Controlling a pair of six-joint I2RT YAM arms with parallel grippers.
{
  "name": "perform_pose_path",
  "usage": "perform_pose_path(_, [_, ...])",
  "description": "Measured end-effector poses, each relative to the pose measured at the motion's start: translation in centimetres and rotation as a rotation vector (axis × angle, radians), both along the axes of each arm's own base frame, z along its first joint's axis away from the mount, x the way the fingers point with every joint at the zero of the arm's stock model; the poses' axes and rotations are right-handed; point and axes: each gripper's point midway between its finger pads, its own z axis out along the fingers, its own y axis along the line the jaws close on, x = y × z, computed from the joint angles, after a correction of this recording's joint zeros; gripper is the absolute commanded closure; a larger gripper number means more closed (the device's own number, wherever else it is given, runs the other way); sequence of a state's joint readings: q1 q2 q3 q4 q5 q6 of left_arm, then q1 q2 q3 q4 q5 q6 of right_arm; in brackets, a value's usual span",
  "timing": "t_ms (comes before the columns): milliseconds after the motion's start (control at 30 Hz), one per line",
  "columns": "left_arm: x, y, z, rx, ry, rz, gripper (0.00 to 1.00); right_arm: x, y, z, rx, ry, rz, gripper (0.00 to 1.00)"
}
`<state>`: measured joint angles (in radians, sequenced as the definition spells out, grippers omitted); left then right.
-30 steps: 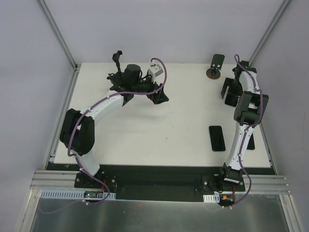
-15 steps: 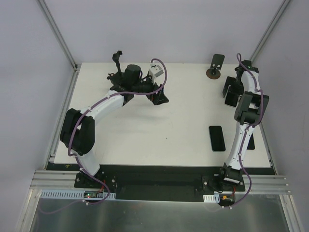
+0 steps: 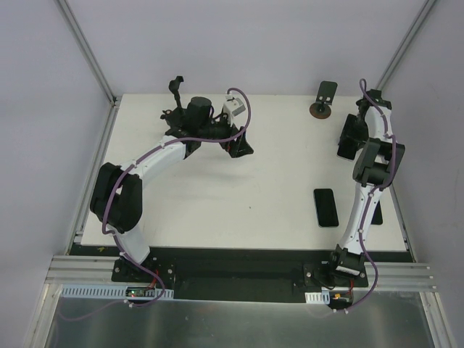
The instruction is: Place the phone on the phone stand
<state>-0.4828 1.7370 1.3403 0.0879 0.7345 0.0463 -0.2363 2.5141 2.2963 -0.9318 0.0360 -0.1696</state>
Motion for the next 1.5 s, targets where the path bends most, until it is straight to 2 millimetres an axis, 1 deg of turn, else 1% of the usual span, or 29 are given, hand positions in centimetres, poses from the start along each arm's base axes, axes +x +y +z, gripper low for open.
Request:
perform_pose_path(67, [-0.1,0.0,0.0,-0.001,0.001,-0.004,0.01,0.1,0.0,0.0,0.004,-0.004,0.0,0.74])
perform_pose_path(100, [-0.1,-0.1,0.0,-0.003,0.002,-0.008,0.01,0.2,0.1,0.0,0.011,-0.012,0.003,0.86])
perform_pose_path(167, [-0.2,-0.1,0.1,-0.006,0.004,-0.014,0.01,0.2,0.1,0.0,0.013,-0.02,0.003,0.93])
perform_pose_path(200, [-0.3,-0.1,0.1,-0.006,0.004,-0.015,0.01,0.2,0.2,0.0,0.015,-0.027,0.004,0.99])
perform_pose_path(467, [0.0,-0.3,-0.2,-0.005,0.009,-0.016,0.01,0.3,0.9,0.4,0.03,-0.138,0.006,0.99])
perform_pose_path(667, [0.3,-0.4,-0.3,-0.005,0.011,-0.017,0.01,0.8,2.7,1.1,0.058,-0.292,0.022,0.99])
perform_pose_path(833, [0.3,-0.5,-0.2,-0.005,0.012,-0.018,0.01,2.8,3.6,2.2,0.049,-0.431,0.041,1.0])
perform_pose_path(1033, [0.6,-0.6,-0.3,-0.006,0.013,-0.017,0.01,3.8,4.8,3.6,0.04,-0.575,0.067,1.0])
perform_pose_path(1200, [0.7,-0.7,-0.2,-0.008,0.013,-0.018,0.01,6.0,5.4,5.7,0.016,-0.699,0.097,1.0])
perform_pose_path(1500, [0.9,-0.8,-0.3,-0.013,0.02,-0.012,0.01,10.1,8.1,11.2,-0.074,-0.941,0.145,1.0])
